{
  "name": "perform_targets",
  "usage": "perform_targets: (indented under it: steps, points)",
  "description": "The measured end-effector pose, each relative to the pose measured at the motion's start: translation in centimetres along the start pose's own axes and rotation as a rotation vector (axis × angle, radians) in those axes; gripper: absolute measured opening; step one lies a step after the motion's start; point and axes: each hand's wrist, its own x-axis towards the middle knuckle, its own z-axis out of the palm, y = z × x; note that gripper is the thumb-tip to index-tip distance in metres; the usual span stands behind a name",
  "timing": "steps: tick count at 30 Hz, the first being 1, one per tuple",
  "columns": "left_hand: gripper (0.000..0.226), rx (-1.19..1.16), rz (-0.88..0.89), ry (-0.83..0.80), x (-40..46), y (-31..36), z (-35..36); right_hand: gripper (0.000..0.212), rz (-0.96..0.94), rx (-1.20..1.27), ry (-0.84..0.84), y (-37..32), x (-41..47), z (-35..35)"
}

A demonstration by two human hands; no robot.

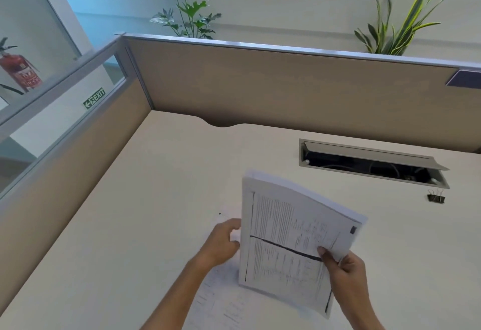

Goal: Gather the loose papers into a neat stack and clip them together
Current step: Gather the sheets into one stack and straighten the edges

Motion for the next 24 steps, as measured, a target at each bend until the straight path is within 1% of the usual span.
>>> perform_targets:
  steps: [2, 5, 8, 10, 13, 17, 21, 22, 24]
  points:
    - [0.058, 0.204, -0.039, 0.048, 1.7, -1.4, -1.3, 0.014, 0.014, 0.0, 0.018, 0.4, 0.4, -0.3]
    - [0.067, 0.443, -0.087, 0.017, 3.9, -2.6, -2.7, 0.016, 0.061, 0.006, 0.015, 1.0, 0.5, -0.4]
    - [0.083, 0.693, -0.108, -0.015, 5.8, -2.6, -3.2, 0.016, 0.109, 0.045, 0.0, 1.8, 0.4, -0.5]
    - [0.092, 0.789, -0.151, -0.059, 6.8, -2.7, -3.3, 0.017, 0.154, 0.08, -0.002, 2.1, 0.4, -0.5]
    - [0.099, 0.863, -0.202, -0.107, 7.3, -3.4, -3.0, 0.015, 0.214, 0.108, 0.002, 3.0, 0.6, -0.5]
    - [0.097, 0.888, -0.183, -0.041, 7.0, -4.1, -2.5, 0.016, 0.27, 0.134, 0.016, 3.8, 1.0, -0.4]
    - [0.083, 0.847, -0.123, 0.067, 6.6, -4.0, -2.0, 0.016, 0.301, 0.156, -0.003, 4.3, 1.2, -0.1]
    - [0.079, 0.792, -0.116, 0.101, 6.4, -4.1, -1.9, 0.016, 0.309, 0.157, -0.013, 4.5, 1.4, 0.1]
    - [0.074, 0.528, -0.15, 0.192, 5.9, -4.3, -1.6, 0.016, 0.326, 0.161, -0.038, 4.8, 1.5, 0.3]
